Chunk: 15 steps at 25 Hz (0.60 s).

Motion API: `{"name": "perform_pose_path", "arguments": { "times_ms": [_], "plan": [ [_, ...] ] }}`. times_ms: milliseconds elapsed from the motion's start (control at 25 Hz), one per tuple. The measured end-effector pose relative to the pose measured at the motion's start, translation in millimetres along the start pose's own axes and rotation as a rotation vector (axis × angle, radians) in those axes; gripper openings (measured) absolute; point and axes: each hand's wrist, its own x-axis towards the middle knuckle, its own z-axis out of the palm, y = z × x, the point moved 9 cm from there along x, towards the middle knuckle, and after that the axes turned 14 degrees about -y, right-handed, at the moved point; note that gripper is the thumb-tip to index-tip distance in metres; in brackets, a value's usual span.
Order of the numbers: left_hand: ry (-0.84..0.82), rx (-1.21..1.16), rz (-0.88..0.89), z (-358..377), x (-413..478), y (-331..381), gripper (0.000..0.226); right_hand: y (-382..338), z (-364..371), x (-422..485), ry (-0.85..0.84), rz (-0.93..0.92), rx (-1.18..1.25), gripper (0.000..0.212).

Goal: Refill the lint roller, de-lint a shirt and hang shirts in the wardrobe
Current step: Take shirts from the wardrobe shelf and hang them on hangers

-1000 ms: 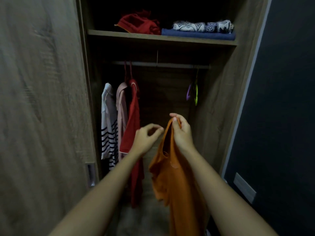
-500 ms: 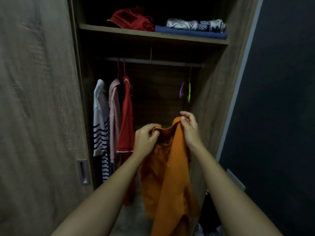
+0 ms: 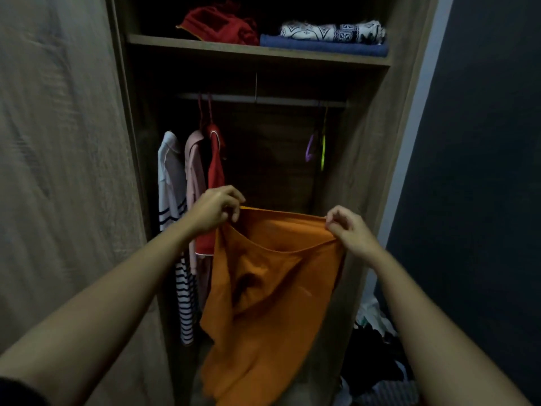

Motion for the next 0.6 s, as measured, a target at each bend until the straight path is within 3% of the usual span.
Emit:
{"name": "perform_pose_path", "arguments": {
  "times_ms": [80,160,280,360,400,520,600],
  "plan": [
    [0.035,0.158,-0.063,-7.0,-10.3,-12.5,0.036,-20.3,-10.6,7.9,-0.087,-0.022,-0.234,0.030],
    [0.026,0.310,-0.145,-0.9,-15.0,-20.5,0.039,-28.3,-10.5,16.7,-0.171,-0.029,-0.533,0.031],
    [-0.256,0.334,-0.314,35.9,-13.5,-34.3,0.046,-2.9,4.3,23.4,-0.346,0.095,-0.861,0.041],
    [-0.402,0.242,-0.333,57.9,-12.3,-36.8,0.034,20.8,6.5,20.6,-0.418,0.211,-0.834,0.035],
    [-0.388,0.185,-0.340,61.1,-8.6,-38.0,0.030,26.6,2.3,20.3,-0.409,0.235,-0.768,0.032],
    [-0.105,0.107,-0.408,49.5,7.7,-31.0,0.044,19.7,-23.6,26.2,-0.237,0.211,-0.552,0.032],
    [-0.090,0.115,-0.485,59.0,15.7,-18.9,0.060,13.3,-36.2,33.6,-0.136,0.175,-0.473,0.035]
  ]
}}
